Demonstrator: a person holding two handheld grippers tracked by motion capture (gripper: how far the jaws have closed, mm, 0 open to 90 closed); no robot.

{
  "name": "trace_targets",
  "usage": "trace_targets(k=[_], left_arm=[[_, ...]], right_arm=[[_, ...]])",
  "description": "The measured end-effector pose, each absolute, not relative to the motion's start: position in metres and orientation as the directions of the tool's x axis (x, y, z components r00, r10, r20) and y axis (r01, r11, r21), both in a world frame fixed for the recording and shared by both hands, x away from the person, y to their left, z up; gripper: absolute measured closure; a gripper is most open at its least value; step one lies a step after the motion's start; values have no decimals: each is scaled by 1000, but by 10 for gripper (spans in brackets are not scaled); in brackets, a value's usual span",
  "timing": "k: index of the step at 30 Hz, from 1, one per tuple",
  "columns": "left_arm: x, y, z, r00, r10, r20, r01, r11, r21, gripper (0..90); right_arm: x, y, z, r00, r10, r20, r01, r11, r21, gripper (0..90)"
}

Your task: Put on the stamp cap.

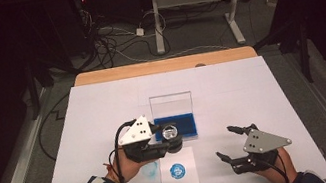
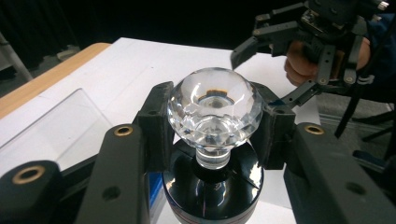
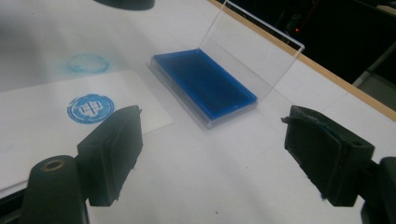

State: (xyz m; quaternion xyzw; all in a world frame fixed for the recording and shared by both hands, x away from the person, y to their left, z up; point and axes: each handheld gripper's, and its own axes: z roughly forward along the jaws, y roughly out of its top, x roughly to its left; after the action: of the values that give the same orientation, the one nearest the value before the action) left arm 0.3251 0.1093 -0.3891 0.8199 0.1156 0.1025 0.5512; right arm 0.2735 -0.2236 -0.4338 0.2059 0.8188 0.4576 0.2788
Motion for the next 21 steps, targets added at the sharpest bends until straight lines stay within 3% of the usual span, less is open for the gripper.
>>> trace_targets(k=[21], left_arm=[[332, 122, -387, 938, 341, 56, 79, -367, 927, 540]], right_arm=[[266, -248, -437, -727, 628, -277, 116, 510, 852, 191]])
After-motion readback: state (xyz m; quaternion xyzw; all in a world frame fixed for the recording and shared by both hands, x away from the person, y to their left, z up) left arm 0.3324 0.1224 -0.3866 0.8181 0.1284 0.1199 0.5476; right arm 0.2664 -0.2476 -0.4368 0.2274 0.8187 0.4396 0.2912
